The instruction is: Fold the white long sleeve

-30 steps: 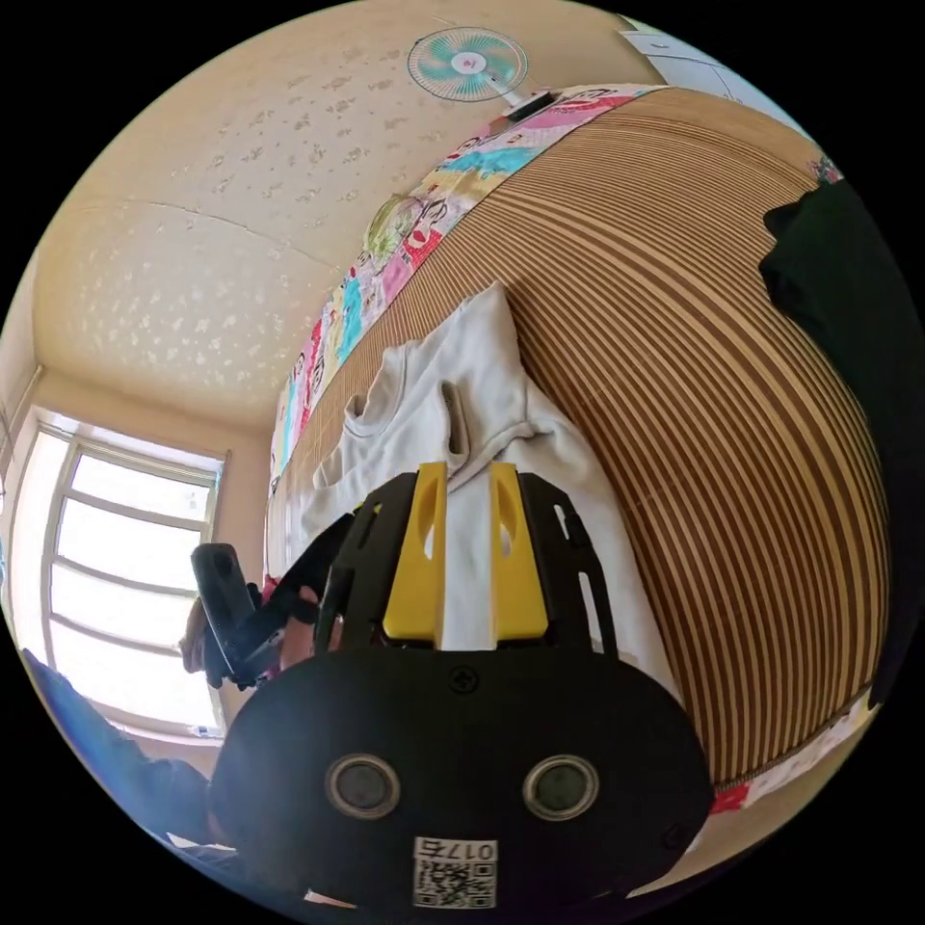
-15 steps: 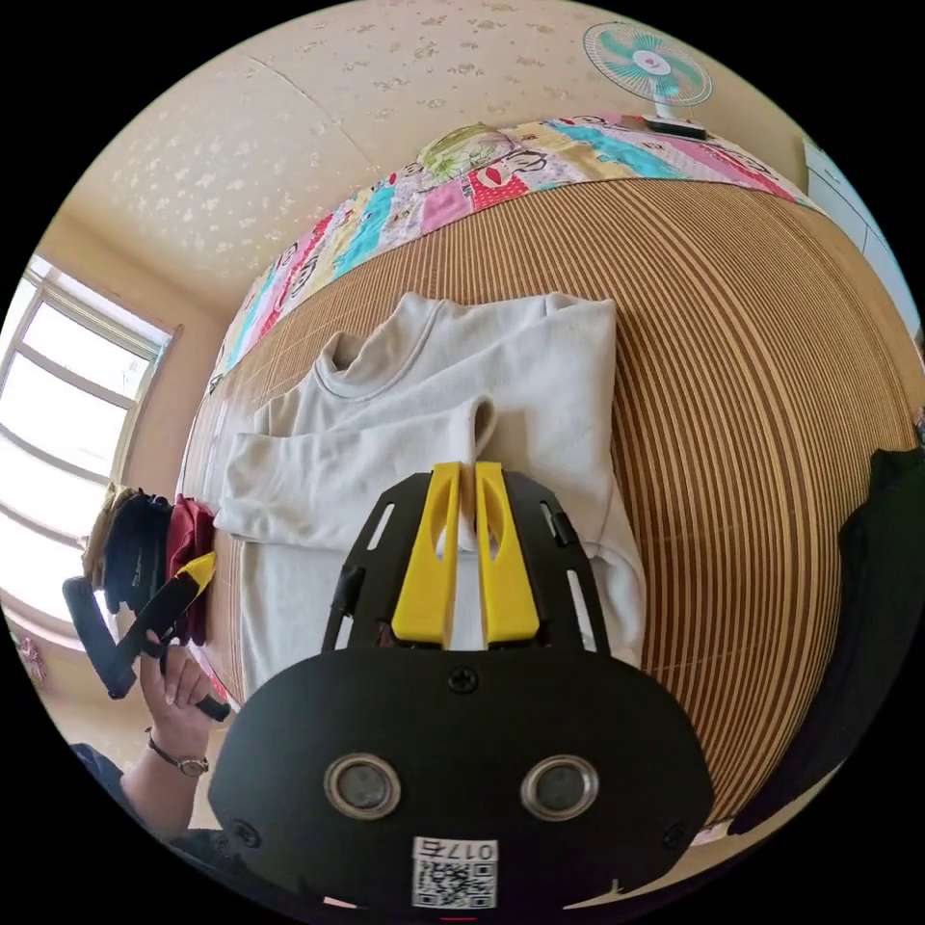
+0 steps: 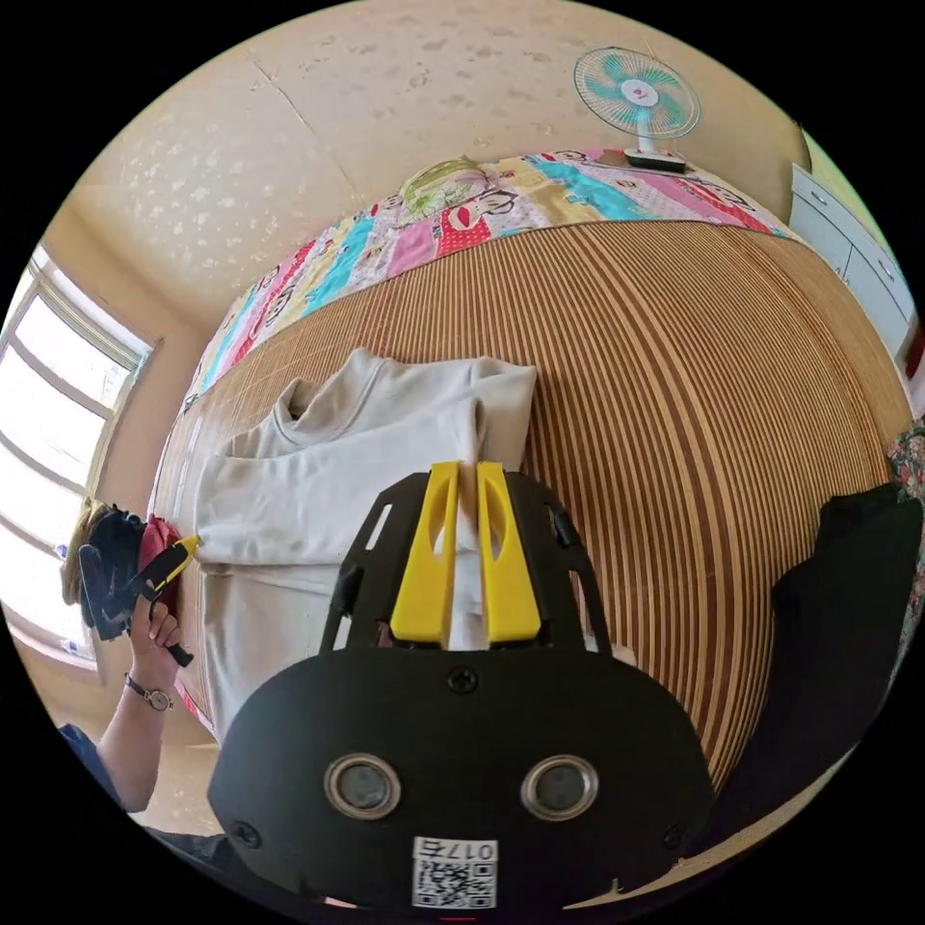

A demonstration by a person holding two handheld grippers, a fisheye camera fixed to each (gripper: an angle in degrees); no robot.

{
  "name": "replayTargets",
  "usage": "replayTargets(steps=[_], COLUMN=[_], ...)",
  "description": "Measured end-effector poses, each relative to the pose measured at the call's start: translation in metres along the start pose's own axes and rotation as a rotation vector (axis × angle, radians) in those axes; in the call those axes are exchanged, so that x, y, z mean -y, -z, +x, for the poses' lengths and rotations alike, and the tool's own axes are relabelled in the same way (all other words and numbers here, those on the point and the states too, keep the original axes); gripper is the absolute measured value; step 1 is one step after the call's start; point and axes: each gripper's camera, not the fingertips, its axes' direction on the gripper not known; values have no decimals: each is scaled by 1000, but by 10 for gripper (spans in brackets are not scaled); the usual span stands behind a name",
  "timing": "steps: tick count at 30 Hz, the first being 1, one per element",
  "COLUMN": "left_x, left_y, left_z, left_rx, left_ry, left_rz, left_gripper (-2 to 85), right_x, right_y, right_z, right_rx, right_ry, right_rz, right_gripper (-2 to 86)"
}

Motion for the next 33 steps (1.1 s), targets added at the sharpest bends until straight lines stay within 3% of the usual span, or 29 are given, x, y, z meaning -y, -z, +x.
replayTargets(steps=[6,11,15,19,21,25,30,33], left_x=[-17,-3,19,22,17,7,-4,2], left_y=[40,32,-16,5,-4,1,50,21], left_z=[-4,-2,4,-24,-53,-72,-44,-16], left_rx=[256,-52,67,-14,-153,-220,-240,-225], left_ry=[61,-67,-90,-3,62,86,-24,-129], left_rz=[164,110,-119,-3,-25,2,182,38], left_gripper=[46,118,101,72,75,93,95,81], right_x=[-13,-26,-31,-31,-30,-27,-22,-21], right_y=[17,34,19,16,11,-41,-11,-32], right_z=[-21,-83,-112,-129,-131,-117,-127,-132], right_rx=[-46,-72,-53,2,-27,-185,-171,-238], right_ry=[-41,69,83,77,70,72,103,171], right_rz=[46,93,56,67,66,-91,31,-28], right_gripper=[69,69,66,62,56,41,51,50])
